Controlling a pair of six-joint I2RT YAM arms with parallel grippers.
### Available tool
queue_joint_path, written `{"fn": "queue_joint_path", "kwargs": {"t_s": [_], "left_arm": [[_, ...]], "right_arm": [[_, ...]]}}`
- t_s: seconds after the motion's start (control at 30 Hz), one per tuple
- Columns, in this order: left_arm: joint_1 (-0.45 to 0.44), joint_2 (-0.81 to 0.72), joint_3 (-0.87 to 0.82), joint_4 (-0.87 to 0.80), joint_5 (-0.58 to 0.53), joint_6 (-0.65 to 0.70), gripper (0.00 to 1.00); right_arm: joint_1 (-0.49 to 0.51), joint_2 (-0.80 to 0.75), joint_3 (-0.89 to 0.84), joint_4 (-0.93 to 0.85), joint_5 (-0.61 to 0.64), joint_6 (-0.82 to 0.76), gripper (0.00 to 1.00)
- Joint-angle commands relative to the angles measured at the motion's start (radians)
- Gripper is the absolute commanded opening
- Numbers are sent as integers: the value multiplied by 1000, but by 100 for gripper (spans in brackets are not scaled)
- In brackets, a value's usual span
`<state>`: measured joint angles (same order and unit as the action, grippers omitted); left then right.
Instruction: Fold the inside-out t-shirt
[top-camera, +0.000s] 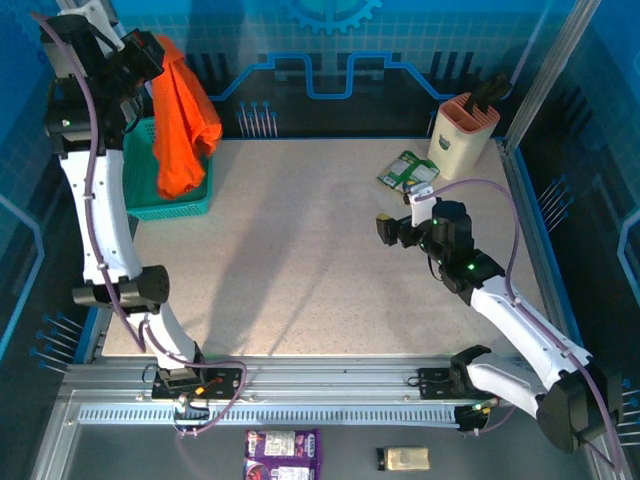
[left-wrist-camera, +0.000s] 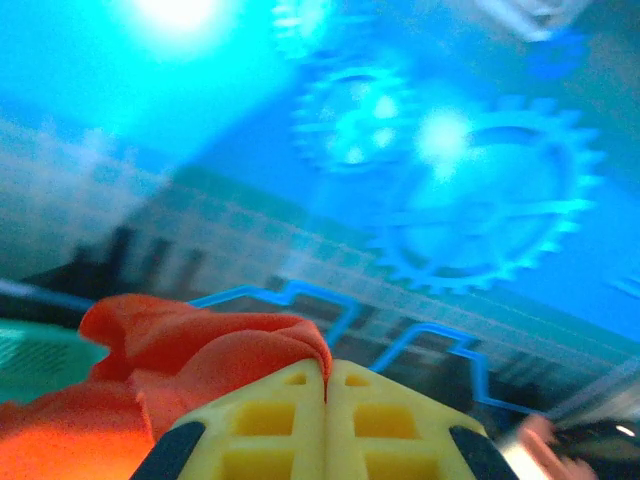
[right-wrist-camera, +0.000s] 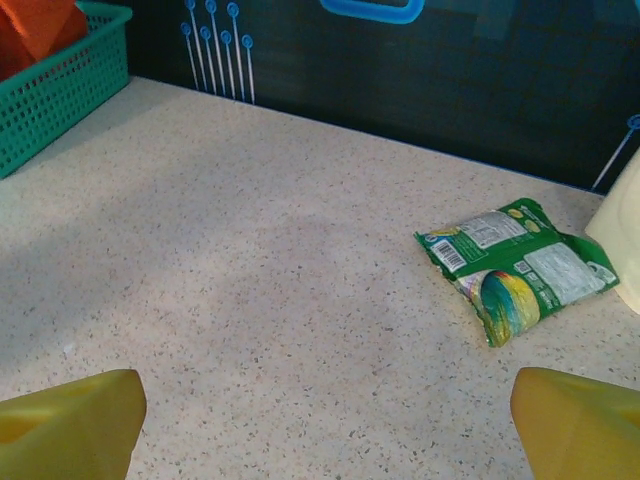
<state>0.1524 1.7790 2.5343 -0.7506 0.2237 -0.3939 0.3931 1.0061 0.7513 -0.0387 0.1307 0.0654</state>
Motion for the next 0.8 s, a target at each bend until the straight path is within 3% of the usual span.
{"fn": "queue_joint_path", "kwargs": {"t_s": [0.0, 0.27, 0.4, 0.47, 0.53, 0.6, 0.77], "left_arm": [[-118, -63, 29, 72, 75, 31, 0], [-517, -85, 26, 62, 8, 171, 0], [-665, -39, -28, 36, 13, 182, 0], [-712, -25, -121, 51, 53, 164, 20], [-750, -11, -214, 64, 92, 143, 23], [-770, 7, -300, 62, 118, 125, 34], [-775, -53, -592, 76, 46, 83, 50]], "right_arm": [[15, -36, 58, -75, 76, 57, 94], [-5, -61, 123, -196, 177, 155, 91], [-45, -57, 206, -342, 262, 268, 90], [-82, -62, 219, -400, 268, 326, 90], [-120, -70, 213, -429, 232, 358, 88], [-146, -73, 206, -455, 196, 380, 86], [-163, -50, 208, -539, 116, 388, 85]]}}
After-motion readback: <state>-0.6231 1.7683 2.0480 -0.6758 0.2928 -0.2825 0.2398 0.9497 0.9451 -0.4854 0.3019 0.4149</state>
